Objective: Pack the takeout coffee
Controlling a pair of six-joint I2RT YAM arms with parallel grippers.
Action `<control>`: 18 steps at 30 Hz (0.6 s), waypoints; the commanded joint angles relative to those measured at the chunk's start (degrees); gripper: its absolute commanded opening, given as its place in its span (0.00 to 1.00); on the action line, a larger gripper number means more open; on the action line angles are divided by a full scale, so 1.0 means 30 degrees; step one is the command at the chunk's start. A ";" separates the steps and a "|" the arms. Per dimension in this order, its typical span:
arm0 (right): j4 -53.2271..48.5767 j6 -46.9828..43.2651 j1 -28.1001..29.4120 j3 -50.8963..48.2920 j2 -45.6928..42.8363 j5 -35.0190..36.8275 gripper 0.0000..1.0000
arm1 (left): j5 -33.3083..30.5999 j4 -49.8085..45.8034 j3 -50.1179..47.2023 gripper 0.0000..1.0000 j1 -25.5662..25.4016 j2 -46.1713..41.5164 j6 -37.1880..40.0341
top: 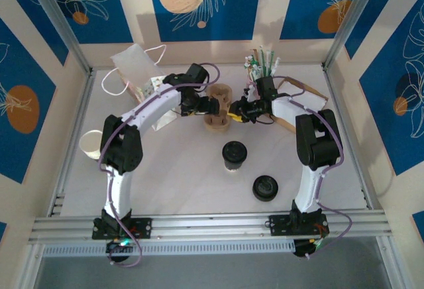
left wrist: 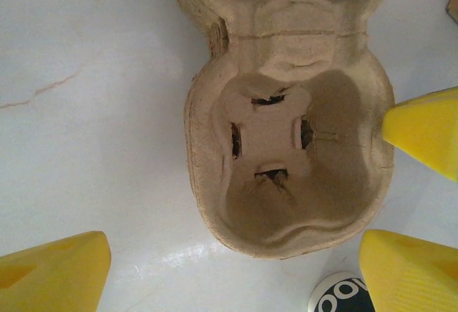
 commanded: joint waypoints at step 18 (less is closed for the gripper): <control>0.0356 0.0305 0.0097 -0.0012 -0.0152 -0.1056 0.25 | 0.2534 0.2489 -0.2349 0.89 0.0598 -0.0081 -0.0950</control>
